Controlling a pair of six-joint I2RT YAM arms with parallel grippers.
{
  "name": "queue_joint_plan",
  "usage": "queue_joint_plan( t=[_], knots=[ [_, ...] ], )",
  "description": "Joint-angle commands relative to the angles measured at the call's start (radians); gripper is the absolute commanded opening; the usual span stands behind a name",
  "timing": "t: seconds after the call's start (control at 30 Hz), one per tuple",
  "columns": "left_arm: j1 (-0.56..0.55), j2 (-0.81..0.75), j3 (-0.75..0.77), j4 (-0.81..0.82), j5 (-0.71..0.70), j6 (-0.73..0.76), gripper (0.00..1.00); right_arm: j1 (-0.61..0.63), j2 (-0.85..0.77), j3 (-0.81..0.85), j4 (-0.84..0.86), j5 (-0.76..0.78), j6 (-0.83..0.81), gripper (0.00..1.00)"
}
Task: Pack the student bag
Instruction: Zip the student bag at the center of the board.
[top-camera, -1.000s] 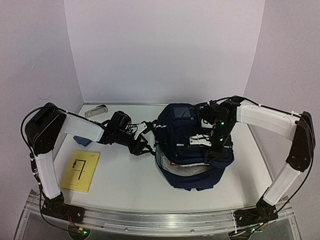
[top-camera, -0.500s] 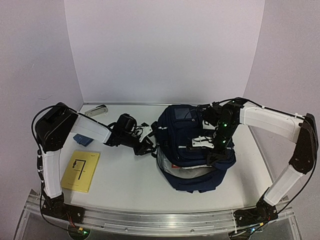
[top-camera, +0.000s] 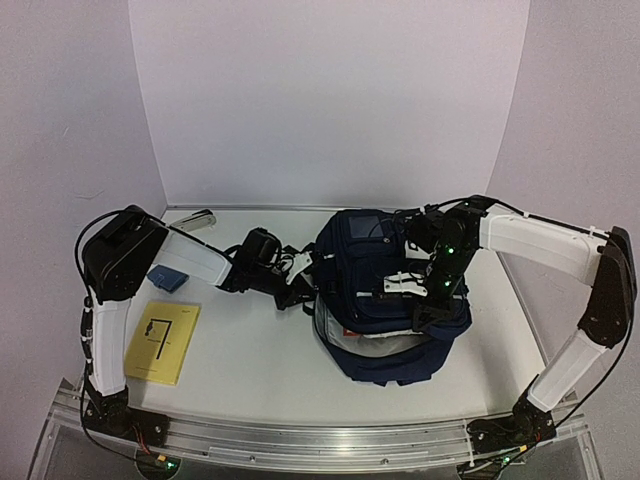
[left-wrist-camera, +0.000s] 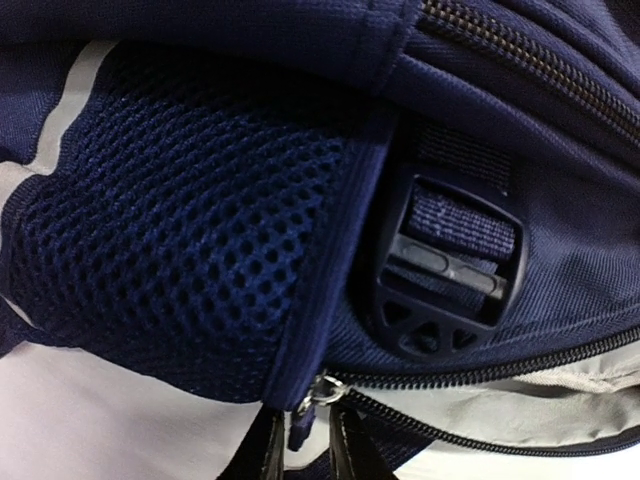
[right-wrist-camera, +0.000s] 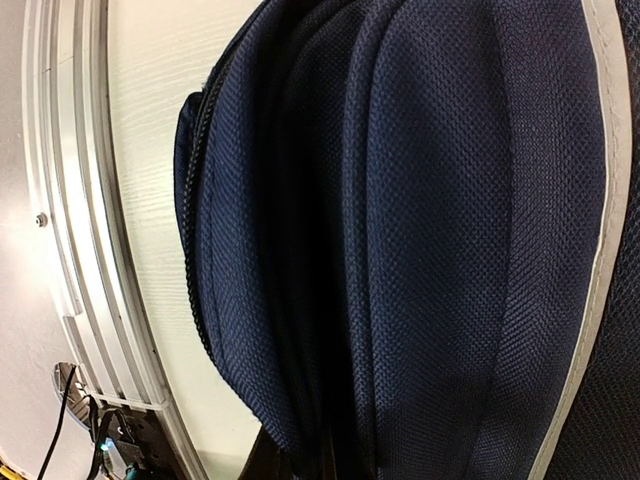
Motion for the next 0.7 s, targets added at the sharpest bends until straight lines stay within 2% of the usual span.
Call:
queue_joint_plan(
  t=[0.0, 0.13, 0.43, 0.67],
  knots=[
    [-0.032, -0.042, 0.039, -0.035, -0.013, -0.002, 0.07, -0.002, -0.005, -0.012, -0.049, -0.03, 0.067, 0.0],
    [-0.056, -0.099, -0.016, -0.038, -0.054, -0.016, 0.01, -0.002, 0.028, -0.001, -0.023, -0.034, 0.111, 0.0],
    [-0.119, -0.223, -0.146, -0.086, -0.115, -0.015, 0.0, -0.001, 0.074, 0.019, 0.067, -0.041, 0.205, 0.0],
    [-0.185, -0.296, -0.242, -0.037, -0.122, -0.101, 0.0, -0.002, 0.131, 0.045, 0.116, -0.078, 0.271, 0.0]
  ],
)
